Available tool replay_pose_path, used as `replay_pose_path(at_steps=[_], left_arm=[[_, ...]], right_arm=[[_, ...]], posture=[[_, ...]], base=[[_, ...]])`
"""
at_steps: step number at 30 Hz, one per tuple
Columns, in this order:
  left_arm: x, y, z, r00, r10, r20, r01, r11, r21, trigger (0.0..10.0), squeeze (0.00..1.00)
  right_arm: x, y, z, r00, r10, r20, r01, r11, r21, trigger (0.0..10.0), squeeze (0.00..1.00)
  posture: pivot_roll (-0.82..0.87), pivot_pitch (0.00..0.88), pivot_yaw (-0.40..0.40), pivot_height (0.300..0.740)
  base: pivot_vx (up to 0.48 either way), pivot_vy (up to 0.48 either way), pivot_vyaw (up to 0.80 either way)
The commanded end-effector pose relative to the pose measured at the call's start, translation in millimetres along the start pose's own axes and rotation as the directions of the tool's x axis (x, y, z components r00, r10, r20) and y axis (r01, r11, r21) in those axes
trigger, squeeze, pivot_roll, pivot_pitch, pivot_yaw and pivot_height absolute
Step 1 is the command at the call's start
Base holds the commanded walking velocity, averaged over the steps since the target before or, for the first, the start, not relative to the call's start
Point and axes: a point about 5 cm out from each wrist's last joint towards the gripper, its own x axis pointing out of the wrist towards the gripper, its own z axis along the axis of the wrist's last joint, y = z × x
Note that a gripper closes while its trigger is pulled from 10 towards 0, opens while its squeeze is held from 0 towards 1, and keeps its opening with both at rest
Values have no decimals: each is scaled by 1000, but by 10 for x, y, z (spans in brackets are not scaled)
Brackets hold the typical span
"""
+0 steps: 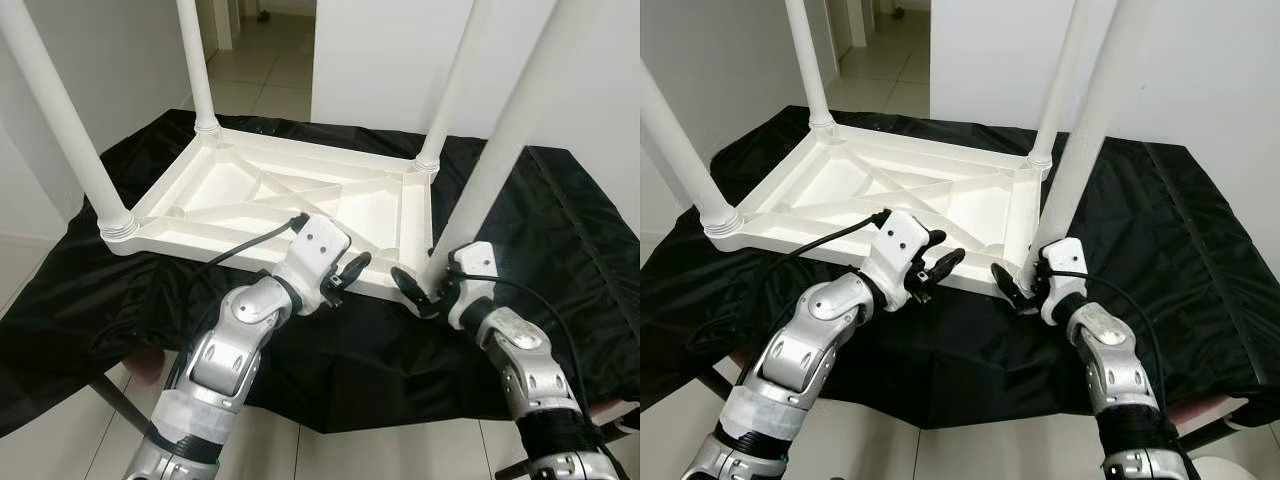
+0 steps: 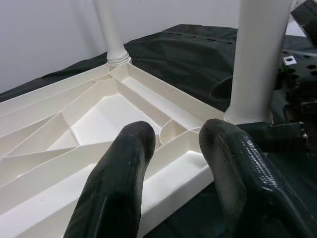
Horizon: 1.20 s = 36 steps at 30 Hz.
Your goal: Building children table
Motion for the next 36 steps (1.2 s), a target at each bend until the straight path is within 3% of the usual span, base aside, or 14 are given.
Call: replay_pose_path(at_steps=[1, 14, 19, 20, 21, 22, 25, 30, 31, 33, 35, 36], left_arm=[[-1, 30, -16, 999, 41, -11, -40, 999, 9, 10000, 0], [-40, 74, -13, 997, 79, -17, -79, 997, 0, 10000, 0], [-52, 54, -26, 997, 77, -23, -77, 997, -2, 10000, 0], [-50, 53, -26, 997, 76, -24, -76, 997, -2, 10000, 0], [-50, 53, -26, 997, 76, -24, -76, 997, -2, 10000, 0], [-49, 52, -26, 997, 75, -24, -76, 997, -3, 10000, 0], [-43, 56, -21, 997, 75, -23, -75, 997, -4, 10000, 0], [-36, 61, -20, 997, 76, -22, -76, 997, -4, 10000, 0], [-15, 60, -26, 997, 79, -23, -79, 997, -13, 10000, 0], [-15, 60, -26, 997, 79, -23, -79, 997, -13, 10000, 0], [-8, 52, -38, 996, 82, -25, -83, 996, -21, 10000, 0], [-8, 52, -38, 996, 82, -25, -83, 996, -21, 10000, 0]], right_arm=[[57, 21, -35, 999, 26, -24, -26, 1000, -1, 0, 0], [89, -21, -160, 997, -11, -80, 14, 999, 30, 0, 0], [93, -11, -181, 990, -119, -73, 124, 991, 58, 0, 0], [93, -10, -177, 987, -146, -70, 151, 986, 64, 4784, 0], [93, -10, -177, 987, -146, -70, 151, 986, 64, 4784, 0], [92, -6, -172, 983, -172, -66, 177, 981, 76, 10000, 0], [88, 15, -147, 967, -249, -45, 253, 959, 127, 10000, 0], [82, 37, -135, 957, -289, -36, 291, 946, 147, 10000, 0], [69, 131, -118, 911, -412, -27, 408, 888, 212, 10000, 0], [69, 131, -118, 911, -412, -27, 408, 888, 212, 10000, 0], [54, 216, -112, 858, -512, -42, 506, 828, 241, 10000, 0], [54, 216, -112, 858, -512, -42, 506, 828, 241, 10000, 0]], posture=[[54, 0, -19, 740], [70, 4, -31, 740], [67, 9, -28, 740], [65, 10, -28, 740], [65, 10, -28, 740], [64, 11, -28, 740], [54, 15, -27, 740], [51, 15, -26, 740], [43, 16, -25, 740], [43, 16, -25, 740], [41, 16, -25, 740], [41, 16, -25, 740]], base=[[0, 0, 0], [0, 0, 0], [0, 0, 0], [0, 0, 0], [0, 0, 0], [0, 0, 0], [0, 0, 0], [0, 0, 0], [0, 0, 0], [0, 0, 0], [0, 0, 0], [0, 0, 0]])
